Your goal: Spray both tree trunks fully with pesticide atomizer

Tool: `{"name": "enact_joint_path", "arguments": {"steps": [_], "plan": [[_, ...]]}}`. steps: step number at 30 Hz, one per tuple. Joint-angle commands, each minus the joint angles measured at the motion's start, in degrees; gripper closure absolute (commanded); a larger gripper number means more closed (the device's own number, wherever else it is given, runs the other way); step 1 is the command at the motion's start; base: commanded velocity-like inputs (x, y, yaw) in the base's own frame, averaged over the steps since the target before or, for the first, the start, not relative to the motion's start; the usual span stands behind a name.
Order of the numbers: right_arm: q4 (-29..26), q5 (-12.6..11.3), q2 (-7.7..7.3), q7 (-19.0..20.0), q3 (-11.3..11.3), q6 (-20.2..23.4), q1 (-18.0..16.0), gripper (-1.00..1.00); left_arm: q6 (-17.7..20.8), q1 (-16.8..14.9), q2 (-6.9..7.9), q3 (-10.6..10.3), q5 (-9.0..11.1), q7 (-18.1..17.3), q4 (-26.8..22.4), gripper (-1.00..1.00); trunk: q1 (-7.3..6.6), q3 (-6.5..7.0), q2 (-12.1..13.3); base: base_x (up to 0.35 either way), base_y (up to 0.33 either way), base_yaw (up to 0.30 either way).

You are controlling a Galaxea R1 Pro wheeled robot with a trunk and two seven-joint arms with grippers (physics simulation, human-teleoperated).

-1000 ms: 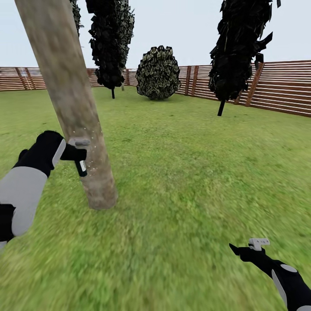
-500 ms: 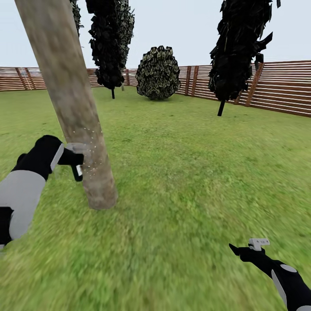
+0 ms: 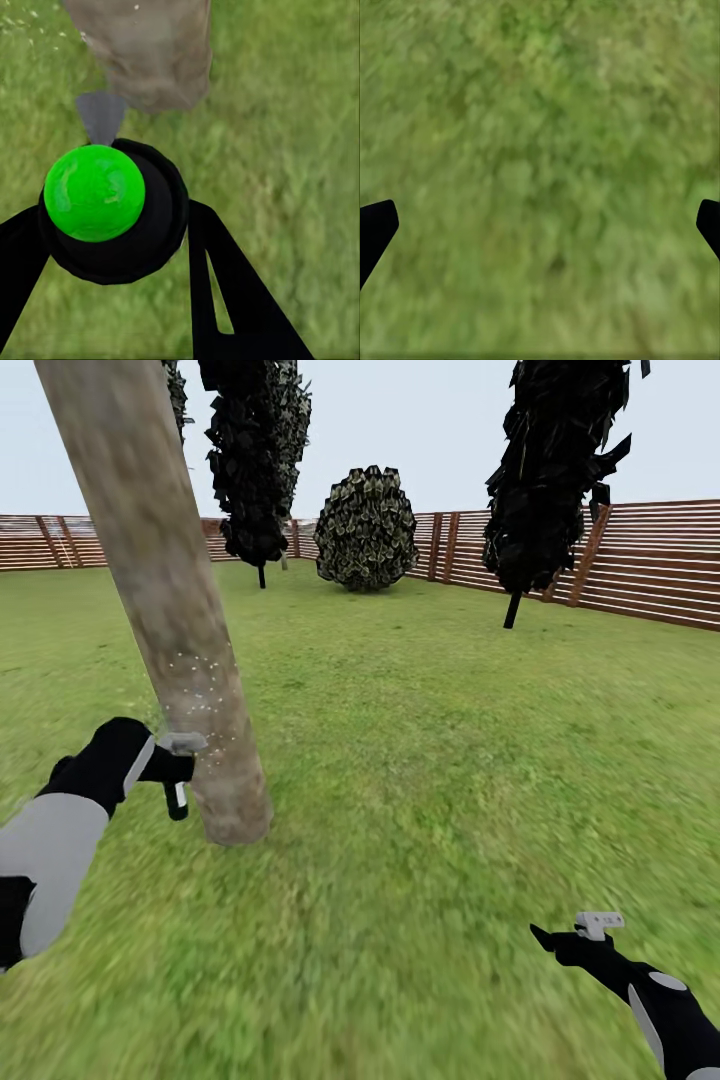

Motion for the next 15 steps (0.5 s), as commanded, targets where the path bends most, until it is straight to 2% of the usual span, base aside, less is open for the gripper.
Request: {"name": "enact_joint_path", "arguments": {"steps": [1,3,5,8,9,13,15], "plan": [[-0.1,0.5,0.06,0.5,-0.4,0.3,0.0,-1.00,0.1,-0.1,0.15,-0.2,-0.4,-0.4,-0.1,1.00,-0.01,-0.05,0.0,0.000,0.000,0.000],[-0.1,0.5,0.06,0.5,-0.5,0.3,0.0,-1.00,0.4,-0.8,0.29,0.1,-0.5,-0.3,-0.4,1.00,-0.01,-0.05,0.0,0.000,0.000,0.000],[-0.1,0.5,0.07,0.5,-0.5,0.3,0.0,-1.00,0.8,-4.9,0.38,0.0,-0.5,-0.1,-0.3,1.00,-0.01,-0.05,0.0,0.000,0.000,0.000],[-0.1,0.5,0.06,0.6,-0.5,0.3,0.0,-1.00,1.0,-9.5,0.80,-0.1,-0.5,-0.1,-0.1,1.00,-0.01,-0.05,0.0,0.000,0.000,0.000],[-0.1,0.5,0.06,0.5,-0.5,0.3,0.0,-1.00,1.3,-12.2,1.37,-0.2,-0.5,0.0,-0.1,1.00,-0.01,-0.05,0.0,0.000,0.000,0.000],[-0.1,0.5,0.06,0.5,-0.5,0.3,0.0,-1.00,1.4,-12.7,2.91,-0.4,-0.4,0.0,-0.1,1.00,-0.01,-0.05,0.0,0.000,0.000,0.000],[-0.1,0.5,0.06,0.5,-0.5,0.3,0.0,-1.00,1.1,-12.3,5.09,-0.5,-0.4,0.2,0.2,1.00,-0.01,-0.05,0.0,0.000,0.000,0.000]]}}
